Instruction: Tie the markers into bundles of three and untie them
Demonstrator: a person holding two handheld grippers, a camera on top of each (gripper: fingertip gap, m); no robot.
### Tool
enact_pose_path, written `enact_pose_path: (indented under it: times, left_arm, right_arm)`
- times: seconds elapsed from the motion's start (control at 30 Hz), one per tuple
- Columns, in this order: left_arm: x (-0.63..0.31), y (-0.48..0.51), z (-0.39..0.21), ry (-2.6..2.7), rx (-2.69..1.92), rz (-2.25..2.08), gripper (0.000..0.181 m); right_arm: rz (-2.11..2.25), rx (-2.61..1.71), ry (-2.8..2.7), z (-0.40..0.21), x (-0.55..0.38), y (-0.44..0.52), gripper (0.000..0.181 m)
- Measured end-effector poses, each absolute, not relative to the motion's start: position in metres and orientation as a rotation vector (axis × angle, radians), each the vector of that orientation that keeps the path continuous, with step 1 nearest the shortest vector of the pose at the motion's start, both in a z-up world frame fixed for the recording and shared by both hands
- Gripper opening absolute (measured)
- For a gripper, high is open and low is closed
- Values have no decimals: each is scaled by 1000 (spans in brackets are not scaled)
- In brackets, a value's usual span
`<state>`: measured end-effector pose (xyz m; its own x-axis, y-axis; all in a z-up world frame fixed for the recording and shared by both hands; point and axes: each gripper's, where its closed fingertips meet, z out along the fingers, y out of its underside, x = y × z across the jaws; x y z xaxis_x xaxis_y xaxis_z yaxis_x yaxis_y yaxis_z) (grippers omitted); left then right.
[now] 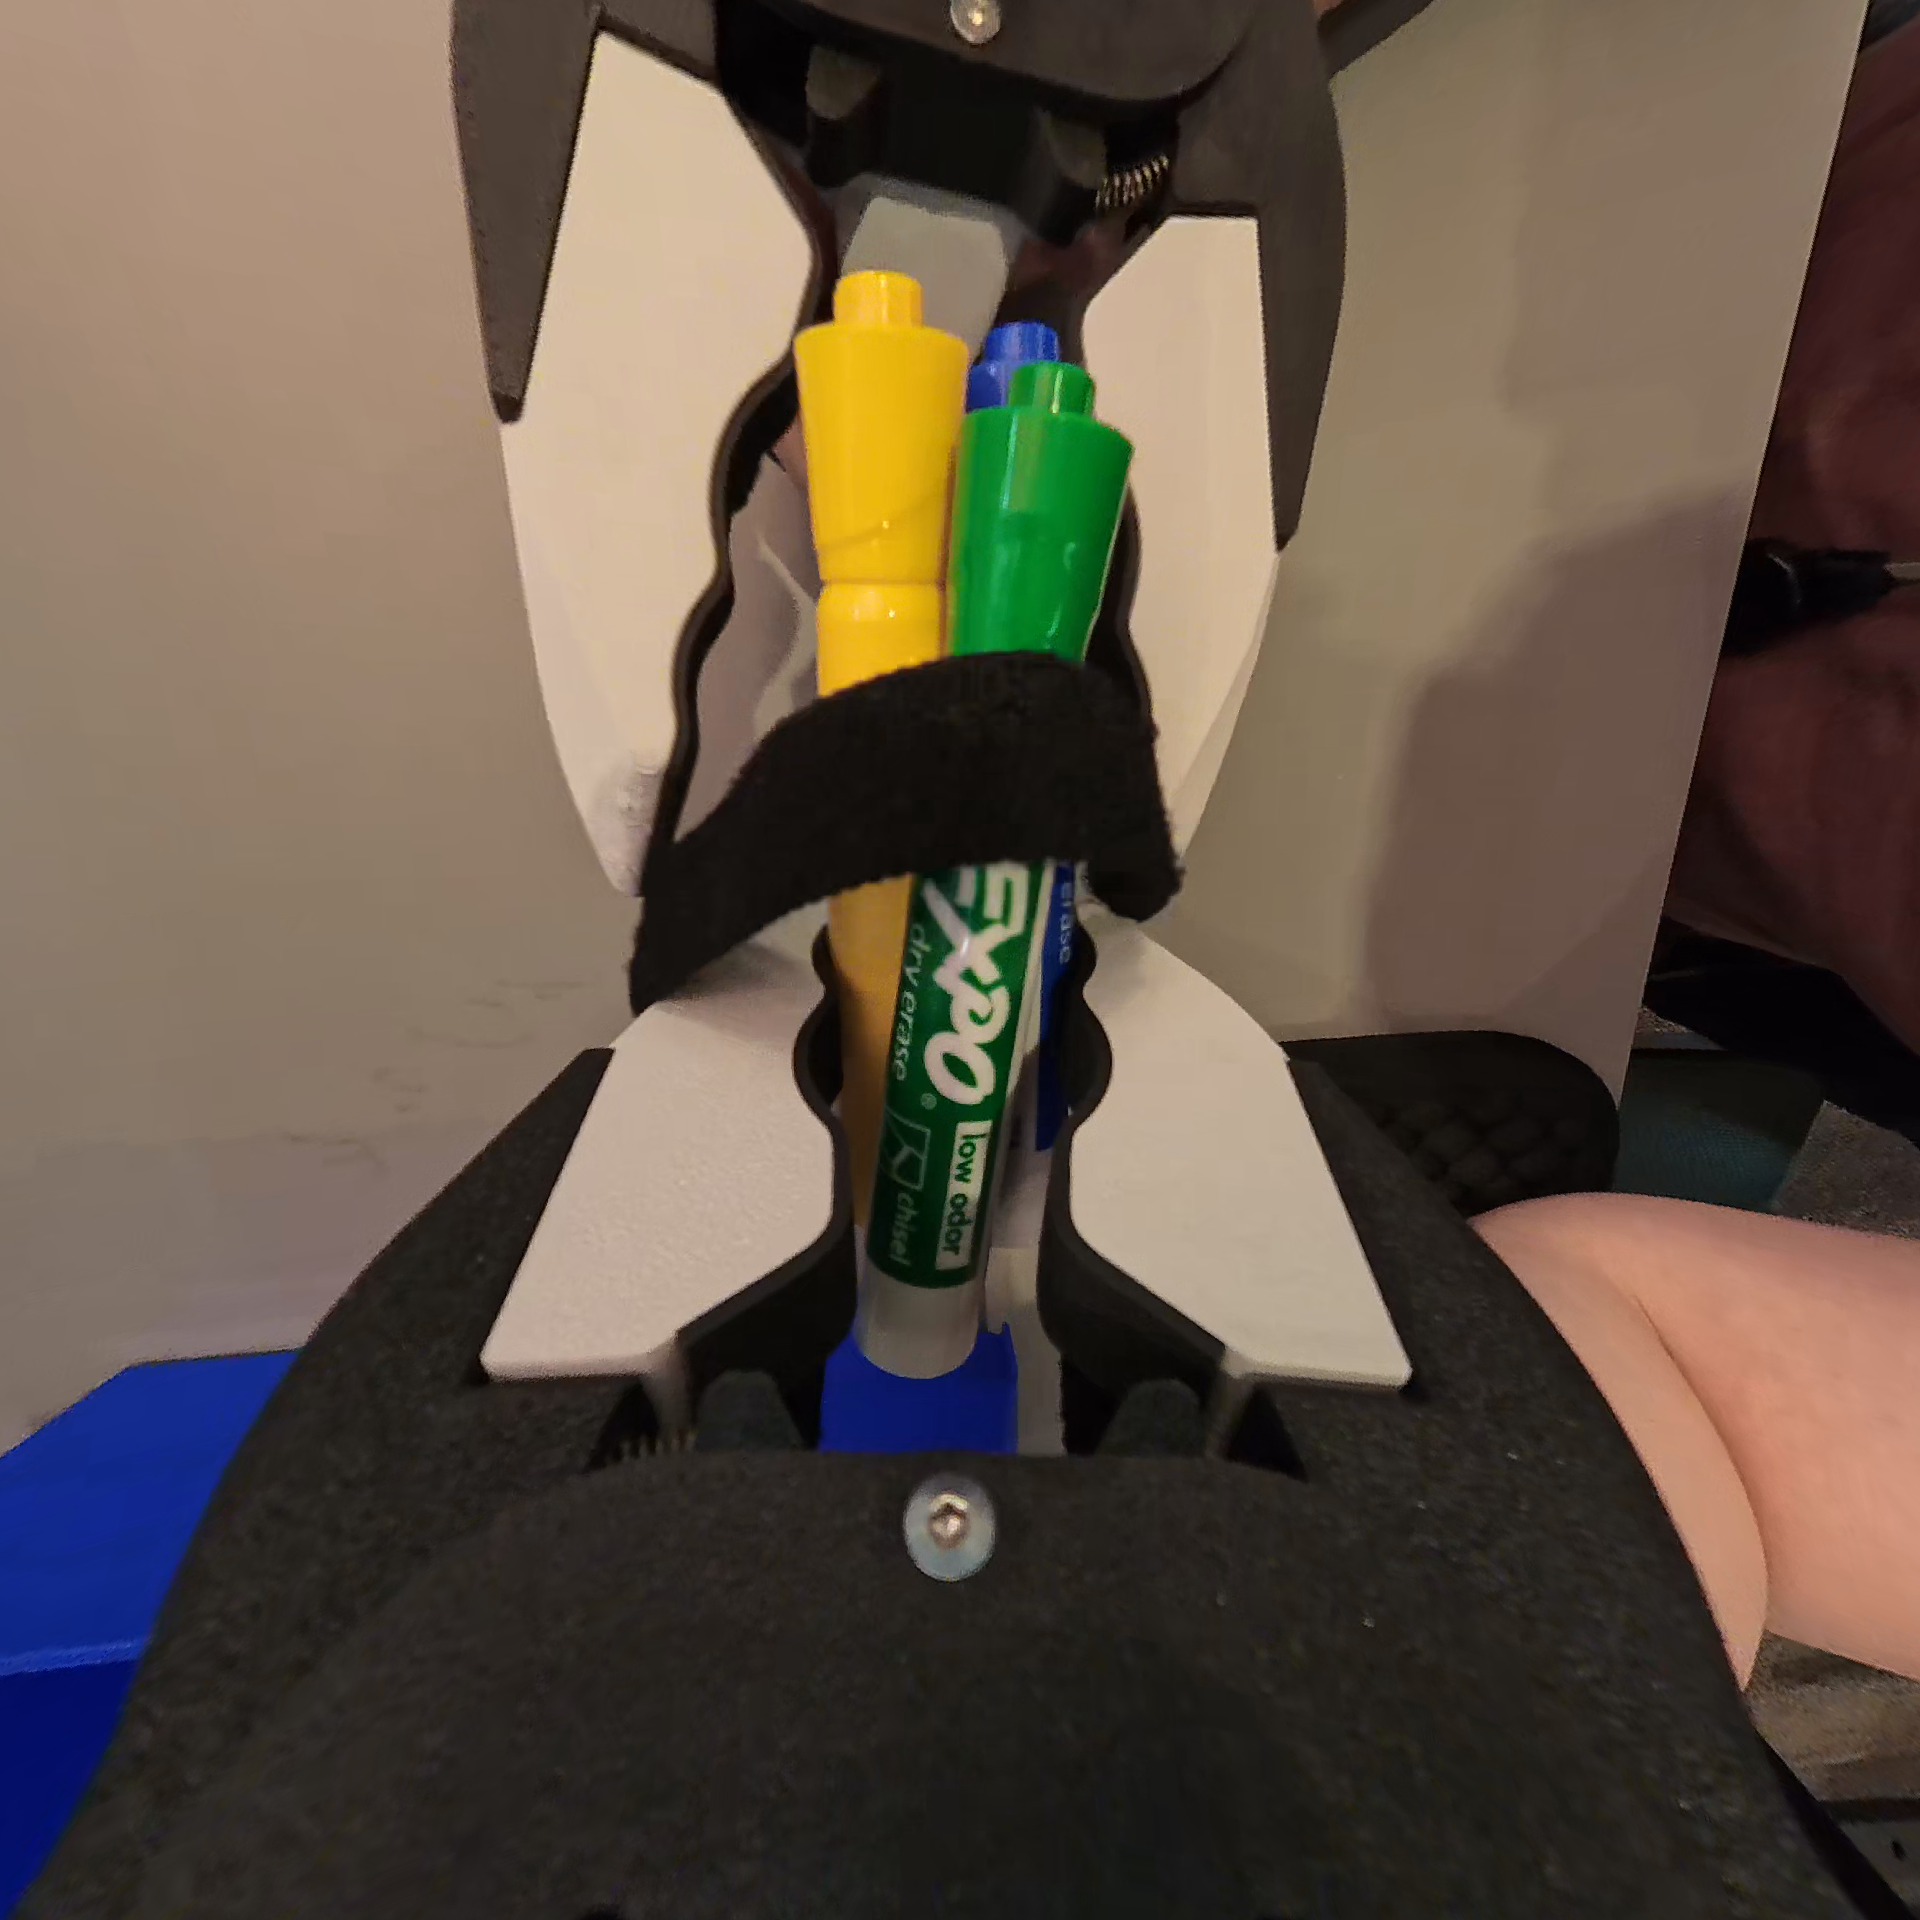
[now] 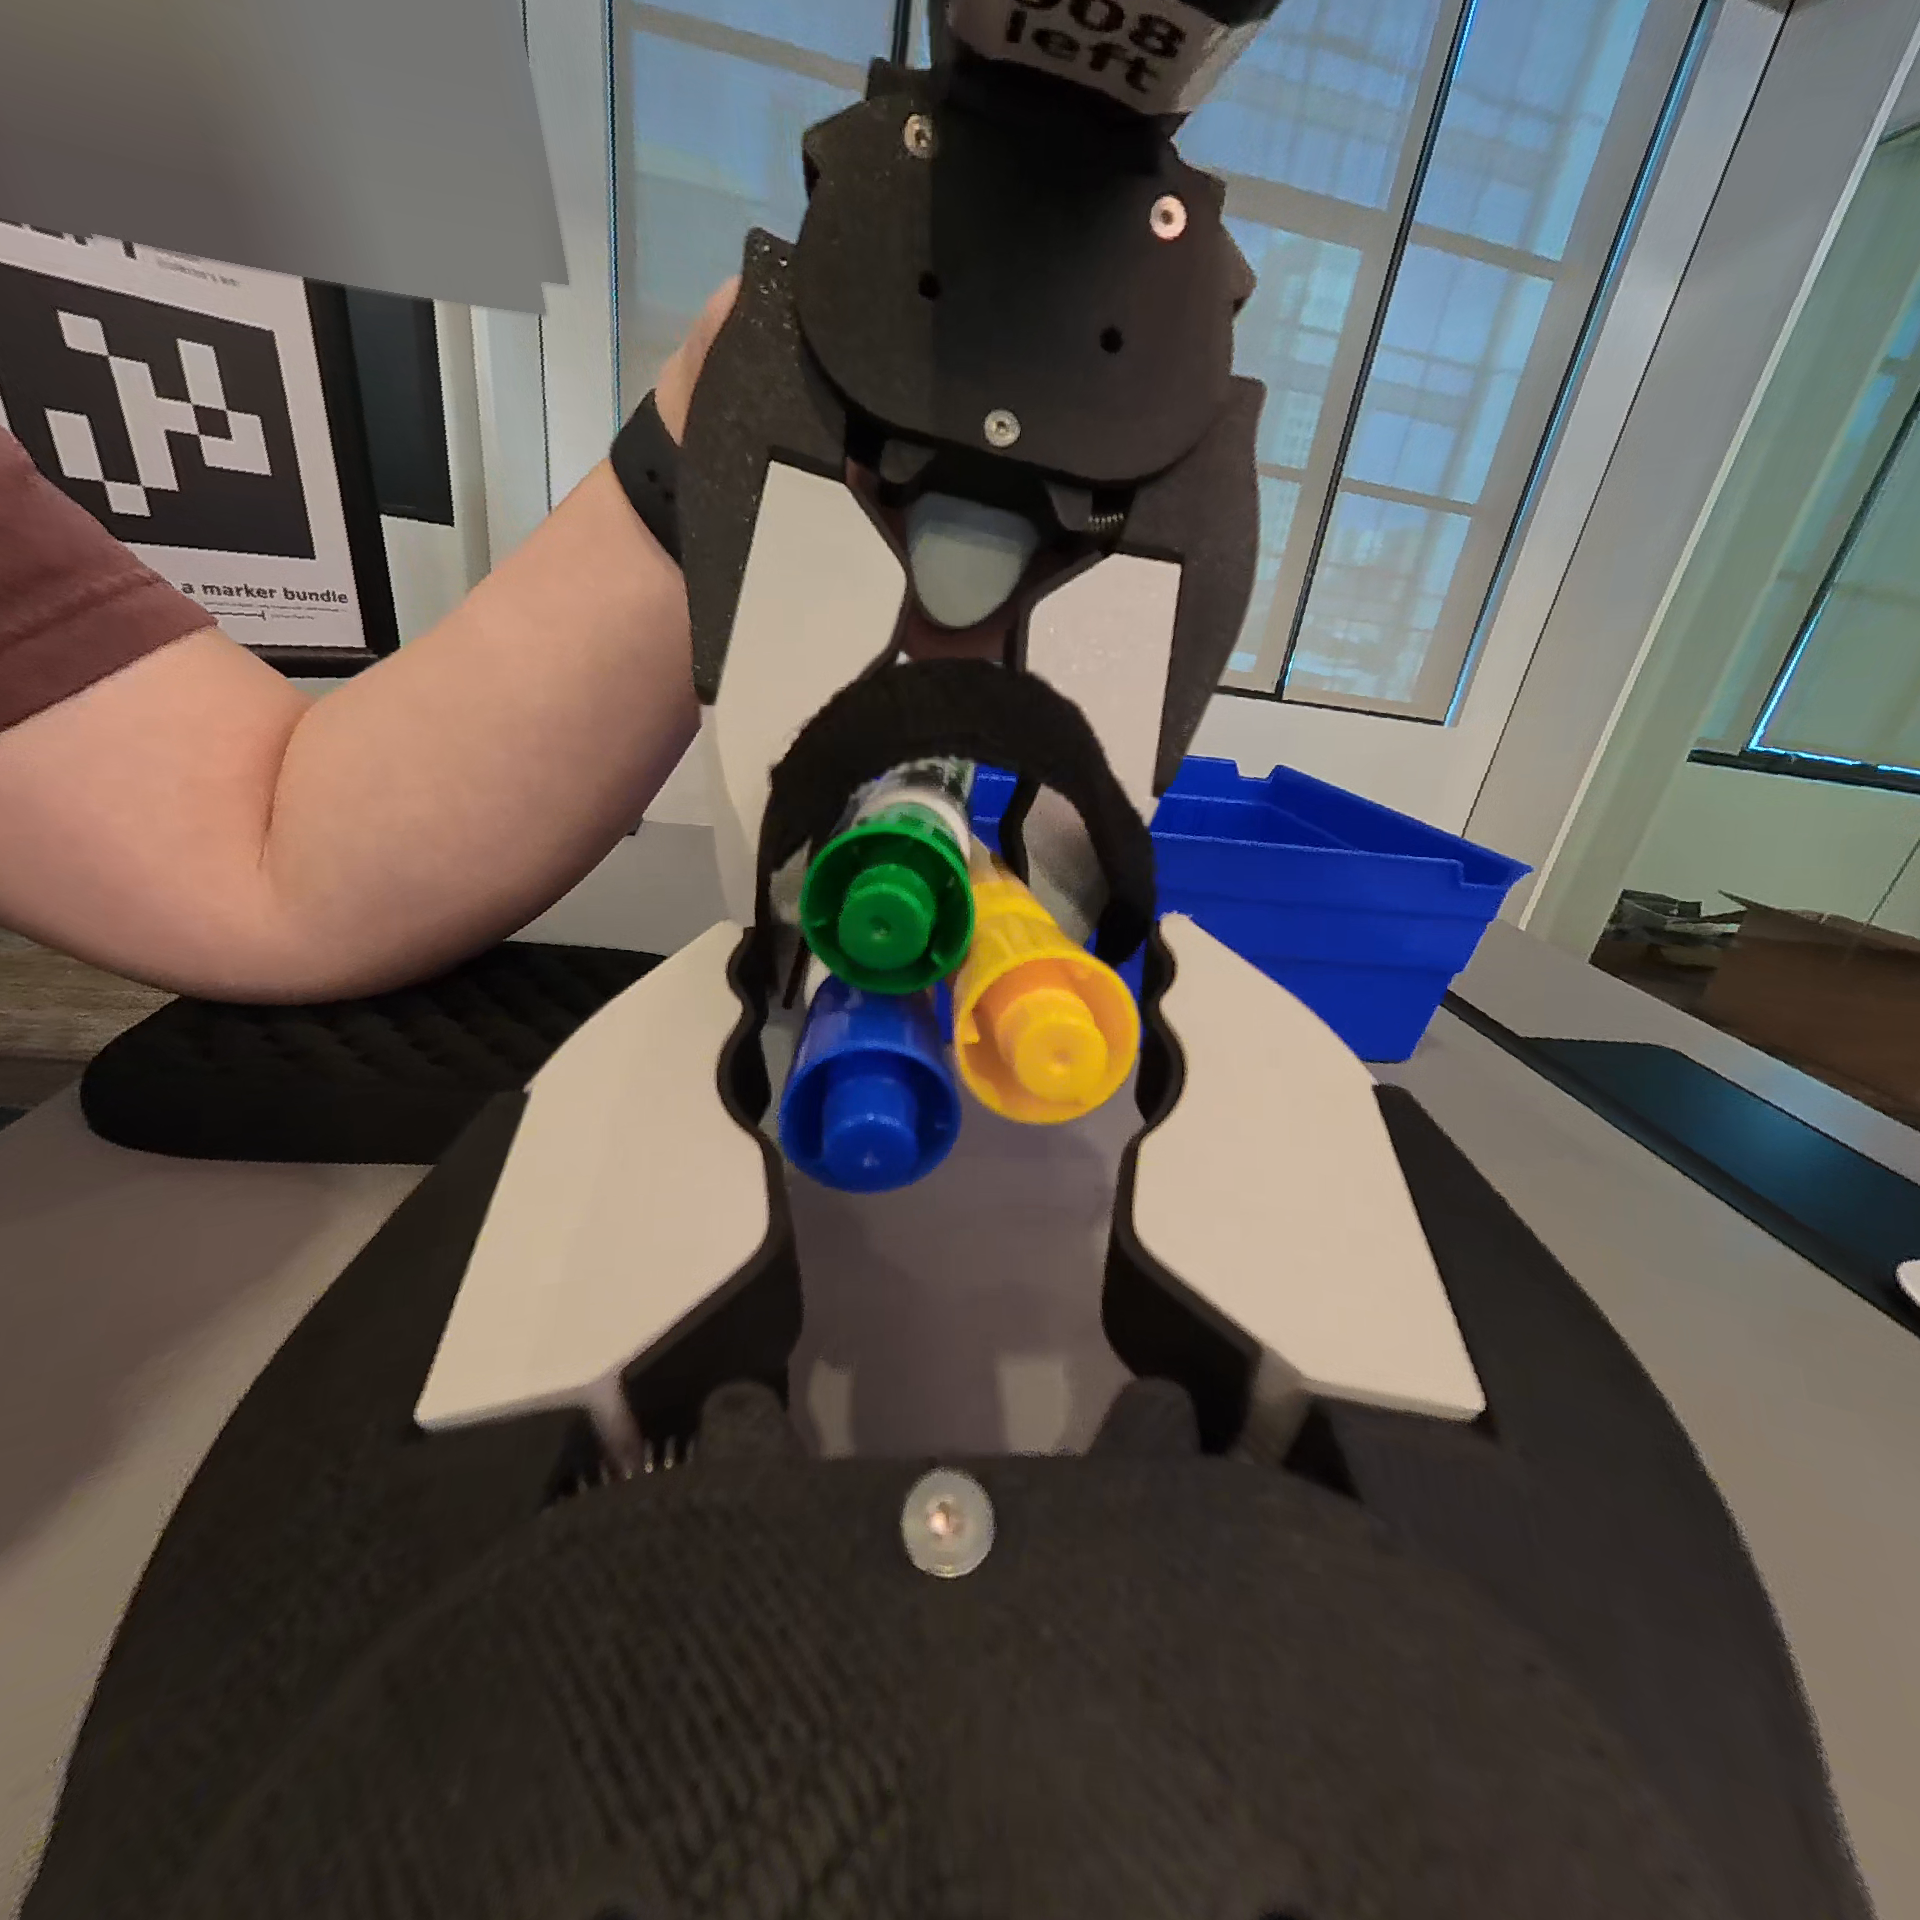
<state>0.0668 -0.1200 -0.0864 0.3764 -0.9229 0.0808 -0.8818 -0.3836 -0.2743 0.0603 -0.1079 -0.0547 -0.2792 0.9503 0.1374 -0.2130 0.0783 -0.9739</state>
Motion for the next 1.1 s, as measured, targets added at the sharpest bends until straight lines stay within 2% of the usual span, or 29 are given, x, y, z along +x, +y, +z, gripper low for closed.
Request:
enact_pose_path:
  times: [0.17,0.57,1.1]
  left_arm:
    - [65,-120,-87,1618,-2455,-334,38]
    - [66,-121,-88,1625,-2458,-334,38]
    - [65,-121,-90,1639,-2465,-314,39]
  right_arm:
    - [1414,-805,-1313,-52,63,-109,63]
    - [1397,-849,-1280,-53,61,-101,77]
    - [1391,-860,-1288,-56,61,-101,77]
